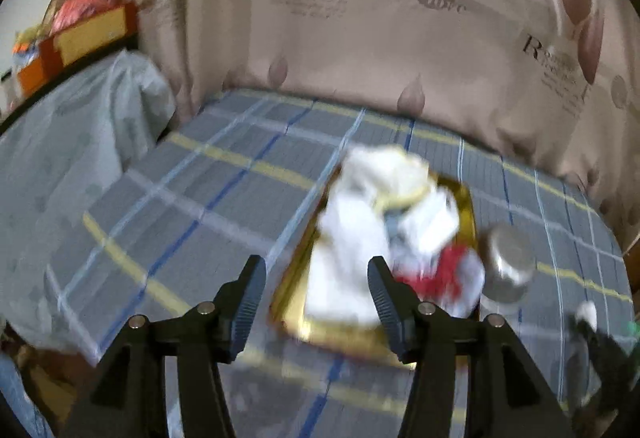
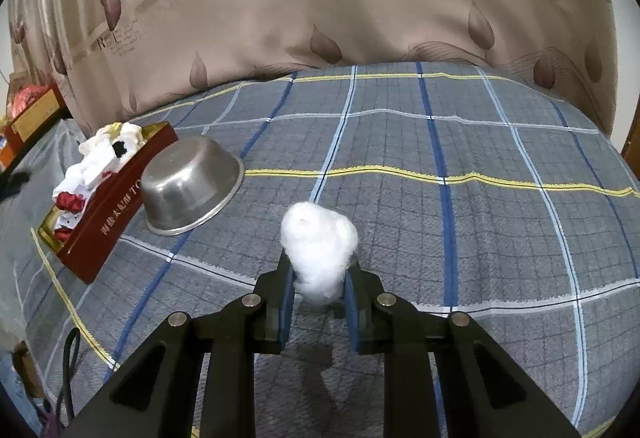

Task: Organize soft objects
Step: 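Open the left gripper and withdraw it from the tin, then carry the white cotton ball over the tin with the right gripper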

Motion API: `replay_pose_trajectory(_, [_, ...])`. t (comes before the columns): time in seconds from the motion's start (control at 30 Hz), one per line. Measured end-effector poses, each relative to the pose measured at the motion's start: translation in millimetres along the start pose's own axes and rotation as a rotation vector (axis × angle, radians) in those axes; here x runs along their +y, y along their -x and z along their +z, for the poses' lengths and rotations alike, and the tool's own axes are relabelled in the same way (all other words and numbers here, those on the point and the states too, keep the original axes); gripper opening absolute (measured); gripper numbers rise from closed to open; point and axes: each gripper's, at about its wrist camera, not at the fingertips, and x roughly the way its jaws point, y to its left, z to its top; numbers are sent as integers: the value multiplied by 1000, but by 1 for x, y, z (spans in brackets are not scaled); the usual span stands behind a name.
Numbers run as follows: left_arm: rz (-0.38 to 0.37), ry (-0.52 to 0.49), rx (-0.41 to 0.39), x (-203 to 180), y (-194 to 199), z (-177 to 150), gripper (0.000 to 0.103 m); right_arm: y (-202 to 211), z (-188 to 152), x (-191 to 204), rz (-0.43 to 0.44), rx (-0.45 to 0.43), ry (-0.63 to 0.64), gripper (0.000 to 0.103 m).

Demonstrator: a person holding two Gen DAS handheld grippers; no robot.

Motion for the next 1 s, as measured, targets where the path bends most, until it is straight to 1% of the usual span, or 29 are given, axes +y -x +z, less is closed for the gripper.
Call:
replay_pose_trajectory(0.07, [3,13,40,9,6,-24,54,-2,0,3,-12,8,12,20])
replay_pose_trajectory(0.13, [23,12,53,17,13,-44,54,-1,-1,8,-31,9,35,20])
replay_pose_trajectory(0.2, [47,9,35,23,20,-60,54,1,-2,16,-42,14,65,20])
replay_pose_trajectory(0.3, [98,-22,12,31,25,-75,54,13,-2,32,12,18,53,20])
replay_pose_trajectory(0.33, [109,-25,14,33,26,-76,54,18,0,40,31,13,58,20])
replay_pose_trajectory(0.4, [99,1,25,40,27,-74,54,30,7,65,93,2,86,20])
replay_pose_trajectory(0.5, [80,23,16,46,31,-70,54,42,17,117,199,0,154,20])
replay_pose_trajectory(0.6, [103,23,7,51,37,-66,56,39,25,176,318,31,210,20])
replay_pose_trajectory(0.67, [110,25,3,55,40,-63,56,27,28,212,371,64,235,20])
replay_pose_trajectory(0.73, [125,27,-7,58,42,-62,59,14,30,243,399,90,253,20])
replay_pose_trajectory(0.83, [147,13,18,58,37,-60,61,-9,31,276,399,131,266,20])
replay_pose_trajectory(0.93, [170,1,34,59,34,-59,61,-26,31,292,384,157,262,20])
replay_pose_trajectory(1.0, [163,9,44,62,32,-59,61,-37,30,302,373,174,262,20])
